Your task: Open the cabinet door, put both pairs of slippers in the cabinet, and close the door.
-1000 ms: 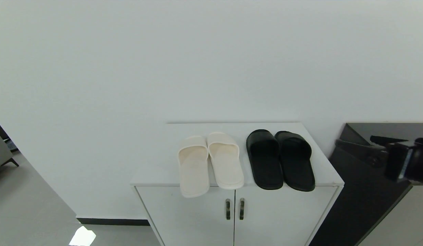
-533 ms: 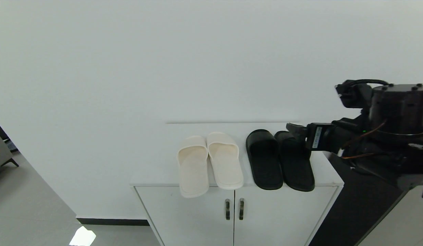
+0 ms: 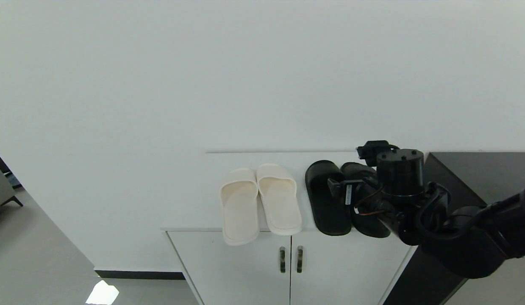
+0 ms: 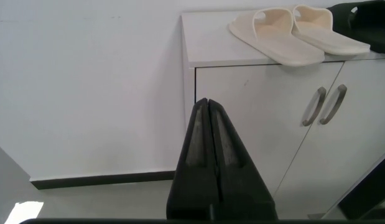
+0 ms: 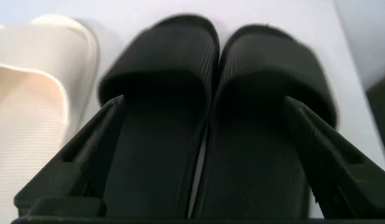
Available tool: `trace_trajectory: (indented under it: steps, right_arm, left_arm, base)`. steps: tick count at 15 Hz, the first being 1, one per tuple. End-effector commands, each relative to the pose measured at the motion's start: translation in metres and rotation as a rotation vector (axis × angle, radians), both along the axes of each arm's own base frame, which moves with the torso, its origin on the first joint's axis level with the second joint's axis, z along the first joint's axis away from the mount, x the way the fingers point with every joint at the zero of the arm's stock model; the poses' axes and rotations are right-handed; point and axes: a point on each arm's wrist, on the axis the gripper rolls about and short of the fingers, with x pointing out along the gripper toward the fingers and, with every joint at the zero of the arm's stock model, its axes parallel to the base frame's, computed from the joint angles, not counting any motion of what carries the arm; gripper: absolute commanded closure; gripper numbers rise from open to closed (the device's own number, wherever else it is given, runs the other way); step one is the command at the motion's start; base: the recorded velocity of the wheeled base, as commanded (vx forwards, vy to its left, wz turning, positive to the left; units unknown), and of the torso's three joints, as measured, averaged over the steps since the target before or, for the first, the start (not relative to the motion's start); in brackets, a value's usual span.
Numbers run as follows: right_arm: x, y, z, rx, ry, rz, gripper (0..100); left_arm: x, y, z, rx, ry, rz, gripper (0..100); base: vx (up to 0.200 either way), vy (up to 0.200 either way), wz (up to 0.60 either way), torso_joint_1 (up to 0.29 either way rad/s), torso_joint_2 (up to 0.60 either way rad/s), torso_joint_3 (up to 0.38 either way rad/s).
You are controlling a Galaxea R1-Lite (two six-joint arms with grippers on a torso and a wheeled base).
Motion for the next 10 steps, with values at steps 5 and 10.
trace_trajectory:
  steps: [5,10]
  right_arm:
    - [0.039,0.003,-0.031,-0.018,0.019,-0.059,0]
    - [0.060,0.007,-0.036,-0.005,0.003,-0.079,0]
  left_arm:
    - [0.000,0.000,0.000,0.000,0.000,0.000,100]
    - [0.000,0.000,0.000,-0.003,0.000,0.001,100]
  base:
    - [0.000,0.000,0.00,0.000,0.00,0.000]
    - [0.000,0.000,0.00,0.000,0.00,0.000]
